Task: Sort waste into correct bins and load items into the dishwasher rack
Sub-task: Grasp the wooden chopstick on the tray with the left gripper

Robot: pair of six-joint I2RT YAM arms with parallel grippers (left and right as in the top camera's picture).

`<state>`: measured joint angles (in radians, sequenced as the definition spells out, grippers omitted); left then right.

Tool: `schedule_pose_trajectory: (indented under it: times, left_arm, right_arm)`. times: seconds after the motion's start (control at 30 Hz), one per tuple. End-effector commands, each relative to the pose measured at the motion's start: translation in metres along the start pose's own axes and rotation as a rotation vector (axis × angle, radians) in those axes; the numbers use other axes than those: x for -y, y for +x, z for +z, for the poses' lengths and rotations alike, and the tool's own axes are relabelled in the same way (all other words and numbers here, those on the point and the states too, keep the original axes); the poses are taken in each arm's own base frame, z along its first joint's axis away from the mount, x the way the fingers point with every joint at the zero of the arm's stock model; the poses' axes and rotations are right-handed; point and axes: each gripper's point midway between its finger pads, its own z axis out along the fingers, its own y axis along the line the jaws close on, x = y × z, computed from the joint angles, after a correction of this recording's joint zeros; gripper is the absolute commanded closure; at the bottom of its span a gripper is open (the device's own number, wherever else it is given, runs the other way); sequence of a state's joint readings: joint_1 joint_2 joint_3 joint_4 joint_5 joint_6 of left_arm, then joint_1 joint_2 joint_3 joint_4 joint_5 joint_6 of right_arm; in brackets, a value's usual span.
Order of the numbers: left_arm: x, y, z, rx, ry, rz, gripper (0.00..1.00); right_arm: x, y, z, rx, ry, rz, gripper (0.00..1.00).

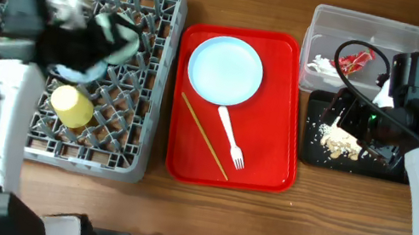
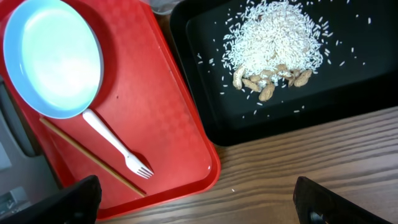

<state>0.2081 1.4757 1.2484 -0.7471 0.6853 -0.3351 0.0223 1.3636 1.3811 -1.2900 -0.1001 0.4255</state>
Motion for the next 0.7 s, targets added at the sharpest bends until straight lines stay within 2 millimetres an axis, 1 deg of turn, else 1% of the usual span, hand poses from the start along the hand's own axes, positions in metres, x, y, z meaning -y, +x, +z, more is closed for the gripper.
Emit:
schedule_pose_trajectory:
  times: [0.0,0.07,0.1,0.13,0.17,0.2,0.27,0.3,0.37,0.4,0.47,0.5,0.53,0.6,0.63,0.67]
  left_arm:
    - [0.003,0.057,0.037,-0.094,-0.297,0.138,0.00]
    - [0.028,0.089,0.055,-0.173,-0.263,0.226,0.00]
    - [0.038,0.104,0.064,-0.207,-0.249,0.266,0.00]
    - [0.041,0.118,0.072,-0.232,-0.266,0.267,0.00]
    - [0.035,0.135,0.085,-0.240,-0.350,0.197,0.00]
    - [0.028,0.146,0.094,-0.240,-0.409,0.164,0.00]
    - [0.019,0.166,0.111,-0.260,-0.487,0.141,0.00]
    - [0.014,0.181,0.122,-0.280,-0.533,0.131,0.00]
    - [0.000,0.196,0.136,-0.294,-0.610,0.122,0.00]
    - [-0.010,0.206,0.144,-0.312,-0.653,0.103,0.00]
    - [-0.026,0.219,0.157,-0.342,-0.706,0.061,0.01]
    - [-0.031,0.223,0.162,-0.353,-0.717,0.059,0.03]
    - [-0.036,0.225,0.166,-0.360,-0.729,0.059,0.07]
    - [-0.041,0.228,0.172,-0.366,-0.737,0.060,0.18]
    - [-0.043,0.229,0.174,-0.367,-0.742,0.063,0.27]
    - [-0.045,0.229,0.176,-0.367,-0.749,0.066,0.33]
  right_arm:
    - [-0.002,-0.004,-0.006,0.020,-0.013,-0.006,0.00]
    - [-0.002,-0.003,-0.006,0.019,-0.013,-0.006,0.00]
    - [-0.002,-0.003,-0.006,0.018,-0.013,-0.006,0.00]
    - [-0.002,-0.003,-0.006,0.018,-0.013,-0.006,0.00]
    - [-0.002,-0.003,-0.006,0.018,-0.013,-0.005,0.00]
    - [-0.002,-0.003,-0.006,0.018,-0.013,-0.005,0.00]
    - [-0.002,-0.003,-0.006,0.016,-0.012,-0.005,0.00]
    - [-0.002,-0.003,-0.006,0.015,-0.012,-0.005,0.00]
    - [-0.002,-0.002,-0.006,0.013,-0.011,-0.005,0.00]
    - [-0.002,-0.002,-0.006,0.012,-0.010,-0.005,0.00]
    - [-0.002,-0.002,-0.006,0.012,-0.010,-0.005,0.00]
    - [-0.002,-0.002,-0.006,0.012,-0.010,-0.006,0.00]
    - [-0.002,-0.002,-0.006,0.012,-0.011,-0.005,0.00]
    - [-0.002,-0.002,-0.006,0.012,-0.011,-0.004,0.00]
    - [-0.002,-0.002,-0.006,0.012,-0.011,-0.003,0.00]
    - [-0.002,-0.002,-0.006,0.012,-0.011,-0.003,0.00]
